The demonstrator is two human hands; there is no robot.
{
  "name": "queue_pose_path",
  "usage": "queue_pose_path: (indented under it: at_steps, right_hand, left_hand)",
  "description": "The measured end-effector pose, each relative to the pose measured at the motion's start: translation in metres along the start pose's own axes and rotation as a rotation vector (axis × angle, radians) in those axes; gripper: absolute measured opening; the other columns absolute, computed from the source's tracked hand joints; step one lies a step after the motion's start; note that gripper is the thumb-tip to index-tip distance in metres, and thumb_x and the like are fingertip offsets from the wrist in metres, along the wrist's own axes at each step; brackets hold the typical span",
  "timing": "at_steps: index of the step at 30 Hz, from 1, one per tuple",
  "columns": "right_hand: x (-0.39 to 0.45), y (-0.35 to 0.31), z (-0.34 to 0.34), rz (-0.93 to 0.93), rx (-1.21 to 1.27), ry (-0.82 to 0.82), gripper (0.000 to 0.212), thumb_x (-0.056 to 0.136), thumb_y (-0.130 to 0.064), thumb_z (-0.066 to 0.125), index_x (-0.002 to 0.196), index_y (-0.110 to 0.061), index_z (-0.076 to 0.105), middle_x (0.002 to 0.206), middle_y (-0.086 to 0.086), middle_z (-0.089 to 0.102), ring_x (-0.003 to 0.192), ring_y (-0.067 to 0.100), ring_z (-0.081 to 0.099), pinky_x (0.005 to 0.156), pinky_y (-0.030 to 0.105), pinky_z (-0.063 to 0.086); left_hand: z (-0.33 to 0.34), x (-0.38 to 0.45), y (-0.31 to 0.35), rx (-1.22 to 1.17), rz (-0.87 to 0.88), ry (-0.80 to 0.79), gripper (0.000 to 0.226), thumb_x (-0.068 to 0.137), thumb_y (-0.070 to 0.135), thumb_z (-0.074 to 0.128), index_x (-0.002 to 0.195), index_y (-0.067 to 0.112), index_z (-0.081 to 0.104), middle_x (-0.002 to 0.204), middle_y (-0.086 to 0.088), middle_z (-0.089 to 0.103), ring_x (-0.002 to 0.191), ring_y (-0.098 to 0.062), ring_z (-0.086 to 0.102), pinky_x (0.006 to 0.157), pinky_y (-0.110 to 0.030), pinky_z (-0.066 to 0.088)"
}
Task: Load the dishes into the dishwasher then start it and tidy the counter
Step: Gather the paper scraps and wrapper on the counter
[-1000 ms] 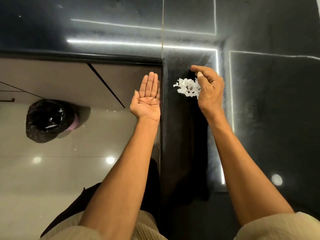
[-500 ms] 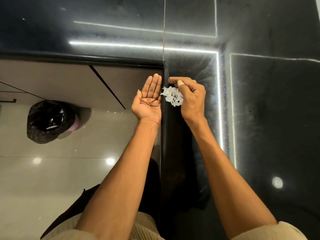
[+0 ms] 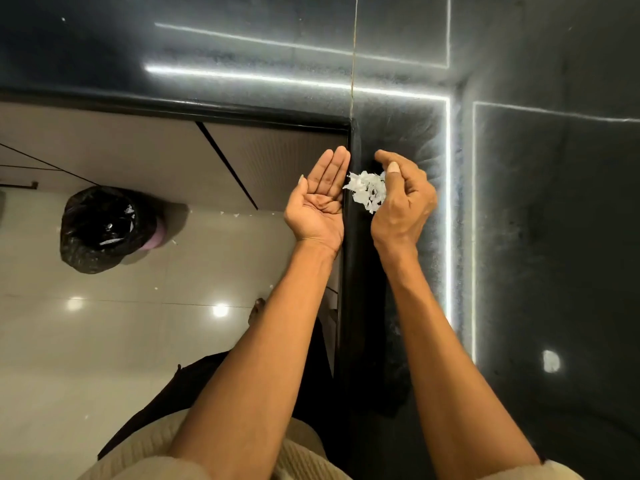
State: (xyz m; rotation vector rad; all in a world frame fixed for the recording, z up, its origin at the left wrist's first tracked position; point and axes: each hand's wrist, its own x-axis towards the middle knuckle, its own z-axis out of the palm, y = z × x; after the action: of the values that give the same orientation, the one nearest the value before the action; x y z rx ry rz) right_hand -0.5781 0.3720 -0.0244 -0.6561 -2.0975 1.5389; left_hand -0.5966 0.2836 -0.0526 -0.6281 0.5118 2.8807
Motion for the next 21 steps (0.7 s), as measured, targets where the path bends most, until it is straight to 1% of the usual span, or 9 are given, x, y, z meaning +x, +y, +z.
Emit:
queue_pose_path:
  at_steps: [3, 6, 8, 11, 14, 16, 17, 19, 21]
  right_hand:
    - [-0.001, -0.004, 0.005, -0.004, -0.022, -0.027, 0.028, 0.095, -0.009, 0.052, 0.098, -0.015, 0.080, 0.099, -0.005, 0.076, 0.103, 0.015, 0.066, 0.089, 0.041, 0.053]
    - [-0.003, -0.007, 0.011, 0.008, -0.016, -0.051, 0.028, 0.095, -0.008, 0.052, 0.096, -0.014, 0.080, 0.097, -0.005, 0.076, 0.102, 0.013, 0.066, 0.087, 0.037, 0.053]
    - [-0.007, -0.010, 0.016, 0.007, 0.001, -0.057, 0.028, 0.095, -0.007, 0.052, 0.095, -0.014, 0.080, 0.096, -0.004, 0.076, 0.101, 0.011, 0.065, 0.086, 0.037, 0.054]
    - [-0.013, -0.014, 0.025, 0.019, 0.043, -0.063, 0.028, 0.096, -0.009, 0.051, 0.095, -0.013, 0.079, 0.097, -0.003, 0.075, 0.103, 0.015, 0.065, 0.086, 0.042, 0.054]
    - [-0.020, -0.015, 0.033, 0.048, 0.079, -0.066, 0.029, 0.095, -0.011, 0.050, 0.099, -0.012, 0.078, 0.101, -0.002, 0.076, 0.104, 0.018, 0.066, 0.090, 0.046, 0.053]
    - [-0.022, -0.019, 0.038, 0.144, 0.209, -0.057, 0.030, 0.096, -0.013, 0.049, 0.103, -0.008, 0.077, 0.103, 0.005, 0.076, 0.105, 0.024, 0.068, 0.093, 0.049, 0.054]
    - [-0.023, -0.023, 0.041, 0.211, 0.304, -0.043, 0.031, 0.096, -0.013, 0.048, 0.105, -0.003, 0.076, 0.106, 0.010, 0.075, 0.105, 0.027, 0.069, 0.093, 0.047, 0.056]
    - [-0.026, -0.031, 0.044, 0.332, 0.478, -0.018, 0.032, 0.099, -0.008, 0.045, 0.109, 0.005, 0.072, 0.110, 0.019, 0.073, 0.104, 0.027, 0.070, 0.089, 0.035, 0.058]
    - [-0.030, -0.036, 0.043, 0.382, 0.578, -0.041, 0.034, 0.100, -0.007, 0.042, 0.113, 0.008, 0.070, 0.113, 0.021, 0.072, 0.104, 0.026, 0.070, 0.087, 0.028, 0.056]
  left_hand:
    - [-0.001, 0.001, -0.001, 0.007, -0.001, -0.001, 0.053, 0.103, 0.023, 0.018, 0.123, -0.009, 0.057, 0.127, -0.025, 0.060, 0.119, -0.033, 0.062, 0.114, -0.042, 0.039]
    - [-0.002, 0.000, 0.000, 0.018, -0.001, 0.011, 0.054, 0.104, 0.022, 0.018, 0.120, -0.009, 0.058, 0.115, -0.022, 0.070, 0.112, -0.031, 0.066, 0.106, -0.036, 0.049]
    - [-0.002, -0.001, 0.001, 0.005, -0.010, 0.008, 0.053, 0.104, 0.022, 0.017, 0.119, -0.007, 0.059, 0.112, -0.020, 0.071, 0.111, -0.030, 0.066, 0.106, -0.038, 0.048]
    - [-0.003, -0.001, 0.001, -0.052, -0.031, 0.010, 0.054, 0.103, 0.022, 0.019, 0.116, -0.008, 0.063, 0.113, -0.022, 0.070, 0.114, -0.034, 0.063, 0.109, -0.042, 0.045]
    - [0.000, -0.002, 0.003, -0.144, -0.072, 0.032, 0.058, 0.103, 0.021, 0.021, 0.105, -0.008, 0.070, 0.109, -0.024, 0.070, 0.106, -0.034, 0.068, 0.097, -0.040, 0.053]
    - [0.002, -0.003, 0.005, -0.166, -0.072, 0.038, 0.056, 0.103, 0.021, 0.020, 0.108, -0.009, 0.068, 0.108, -0.024, 0.070, 0.101, -0.033, 0.070, 0.092, -0.038, 0.057]
    - [0.002, -0.004, 0.006, -0.177, -0.070, 0.046, 0.055, 0.102, 0.020, 0.020, 0.109, -0.010, 0.066, 0.107, -0.024, 0.070, 0.100, -0.033, 0.070, 0.090, -0.038, 0.058]
    - [0.001, -0.005, 0.007, -0.206, -0.091, 0.070, 0.055, 0.102, 0.020, 0.021, 0.107, -0.010, 0.067, 0.107, -0.025, 0.070, 0.100, -0.033, 0.070, 0.091, -0.039, 0.057]
    - [0.000, -0.005, 0.008, -0.240, -0.112, 0.080, 0.057, 0.101, 0.020, 0.022, 0.102, -0.009, 0.071, 0.108, -0.025, 0.070, 0.100, -0.034, 0.070, 0.095, -0.042, 0.053]
